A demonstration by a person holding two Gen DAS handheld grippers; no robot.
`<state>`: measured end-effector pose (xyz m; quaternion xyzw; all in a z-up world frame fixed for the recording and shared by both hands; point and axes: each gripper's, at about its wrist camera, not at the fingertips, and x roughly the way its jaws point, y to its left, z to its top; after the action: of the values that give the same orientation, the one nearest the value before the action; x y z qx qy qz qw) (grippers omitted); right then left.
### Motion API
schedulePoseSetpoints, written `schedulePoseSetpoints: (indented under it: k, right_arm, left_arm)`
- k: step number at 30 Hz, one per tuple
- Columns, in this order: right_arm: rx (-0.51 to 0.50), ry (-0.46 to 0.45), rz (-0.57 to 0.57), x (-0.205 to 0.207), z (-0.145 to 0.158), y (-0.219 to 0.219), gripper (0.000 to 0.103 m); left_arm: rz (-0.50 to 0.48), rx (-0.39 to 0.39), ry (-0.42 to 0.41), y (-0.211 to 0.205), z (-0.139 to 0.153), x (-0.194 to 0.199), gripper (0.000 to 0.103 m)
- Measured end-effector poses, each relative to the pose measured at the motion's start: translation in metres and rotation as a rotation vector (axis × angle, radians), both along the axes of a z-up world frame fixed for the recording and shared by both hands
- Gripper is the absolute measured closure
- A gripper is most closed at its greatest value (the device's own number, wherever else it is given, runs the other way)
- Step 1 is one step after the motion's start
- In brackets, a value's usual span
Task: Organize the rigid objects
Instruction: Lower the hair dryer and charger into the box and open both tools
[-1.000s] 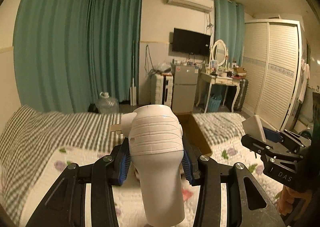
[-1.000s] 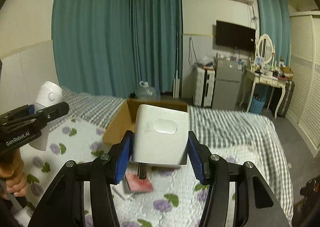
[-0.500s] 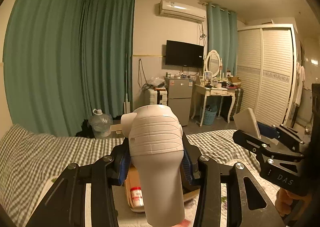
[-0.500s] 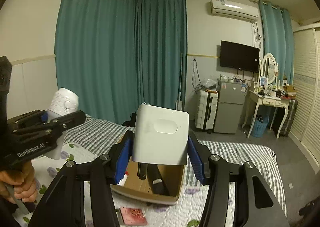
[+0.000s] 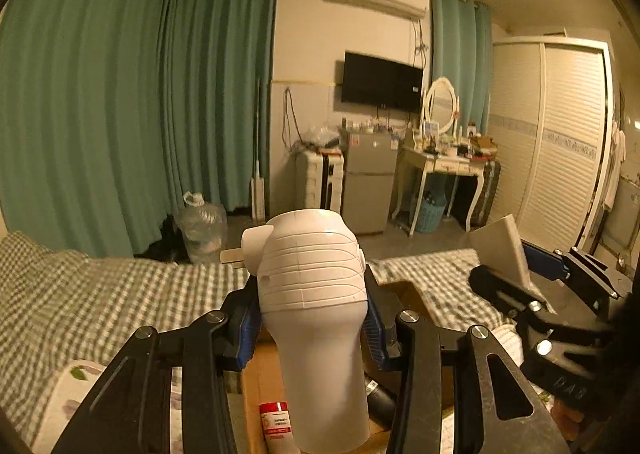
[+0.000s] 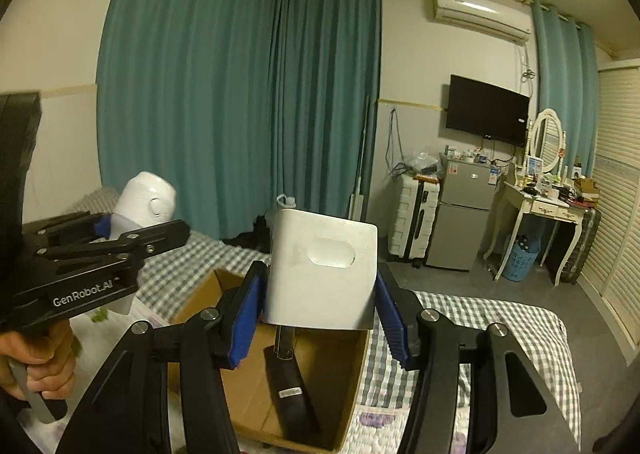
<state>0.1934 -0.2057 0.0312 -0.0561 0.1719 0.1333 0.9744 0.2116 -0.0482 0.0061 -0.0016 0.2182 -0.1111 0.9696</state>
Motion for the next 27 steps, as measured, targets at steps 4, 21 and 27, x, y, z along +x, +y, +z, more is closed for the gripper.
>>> schedulePoseSetpoints:
  k: [4, 21, 27]
  right_arm:
    - [-0.048, 0.056, 0.012, 0.03, -0.032, 0.005, 0.05]
    - [-0.148, 0.336, 0.066, 0.086, -0.14, 0.018, 0.05]
    - [-0.153, 0.357, 0.064, 0.086, -0.143, 0.018, 0.049]
  left_arm:
    - [-0.011, 0.005, 0.095, -0.007, -0.029, 0.026, 0.058]
    - [-0.032, 0.08, 0.325, -0.018, -0.109, 0.062, 0.058]
    - [-0.035, 0.085, 0.334, -0.024, -0.107, 0.066, 0.056]
